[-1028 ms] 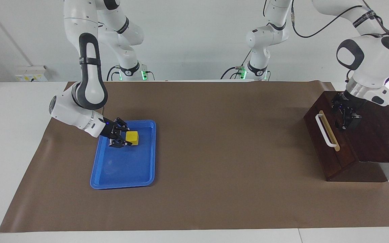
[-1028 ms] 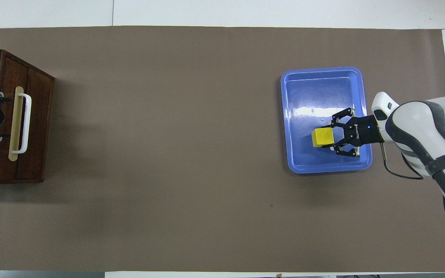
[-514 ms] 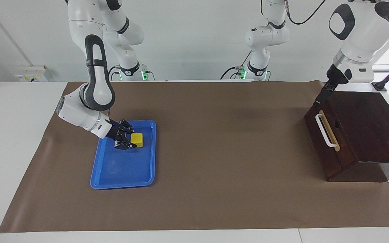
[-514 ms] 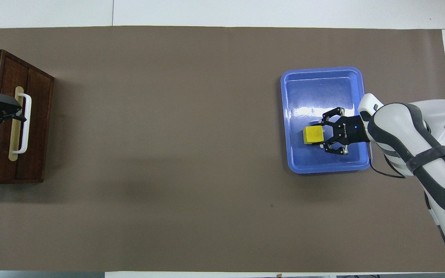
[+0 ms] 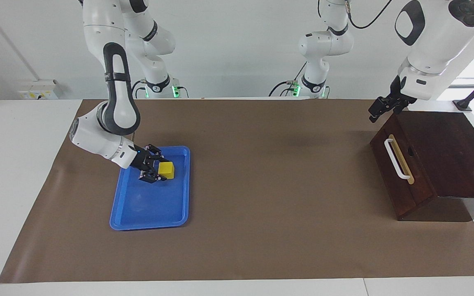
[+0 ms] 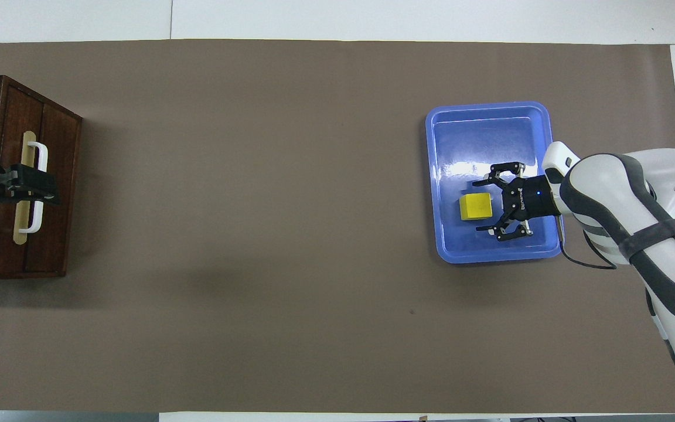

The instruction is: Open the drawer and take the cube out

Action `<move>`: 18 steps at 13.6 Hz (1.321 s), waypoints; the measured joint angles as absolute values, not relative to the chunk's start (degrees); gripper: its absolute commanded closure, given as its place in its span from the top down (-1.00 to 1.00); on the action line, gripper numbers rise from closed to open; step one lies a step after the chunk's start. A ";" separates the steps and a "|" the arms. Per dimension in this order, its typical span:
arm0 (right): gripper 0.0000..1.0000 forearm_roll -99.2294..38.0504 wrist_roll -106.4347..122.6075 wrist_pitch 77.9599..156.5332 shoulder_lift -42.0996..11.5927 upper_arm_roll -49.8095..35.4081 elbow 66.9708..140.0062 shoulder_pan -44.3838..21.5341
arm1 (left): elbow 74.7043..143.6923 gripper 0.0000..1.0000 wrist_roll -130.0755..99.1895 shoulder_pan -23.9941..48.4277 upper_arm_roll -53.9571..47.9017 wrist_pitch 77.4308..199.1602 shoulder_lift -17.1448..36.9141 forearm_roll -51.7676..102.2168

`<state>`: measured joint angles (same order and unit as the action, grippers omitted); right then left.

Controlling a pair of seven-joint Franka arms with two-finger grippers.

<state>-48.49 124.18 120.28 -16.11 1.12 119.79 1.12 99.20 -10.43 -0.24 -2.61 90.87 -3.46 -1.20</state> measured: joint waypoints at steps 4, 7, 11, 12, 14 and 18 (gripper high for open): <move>1.00 -49.17 120.82 113.61 -15.84 1.12 113.45 1.10 | 97.76 1.00 -5.26 -0.22 -3.19 87.27 -3.39 -1.17; 1.00 -49.17 111.64 105.90 -13.96 1.06 106.46 0.93 | 97.44 1.00 -2.78 -0.20 -3.25 87.12 -3.39 -1.17; 1.00 -45.39 97.21 100.82 -9.05 0.88 100.27 0.20 | 97.06 1.00 -2.63 -0.20 -3.22 87.07 -3.39 -1.09; 1.00 -43.96 93.33 100.12 -8.34 0.65 98.61 0.15 | 96.98 1.00 -2.63 -0.20 -3.22 87.14 -3.40 -0.96; 1.00 -39.88 83.87 98.32 -7.23 0.40 94.76 0.14 | 96.91 1.00 -2.63 -0.19 -3.23 87.19 -3.40 -0.75; 1.00 -28.68 55.43 92.37 -3.62 -0.42 88.03 0.10 | 96.88 1.00 -2.63 -0.01 -3.30 87.19 -3.46 -0.72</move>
<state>-28.68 55.43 92.37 -3.62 -0.42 88.03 0.10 96.88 -2.63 -0.01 -3.30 87.19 -3.46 -0.72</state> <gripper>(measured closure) 0.000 0.000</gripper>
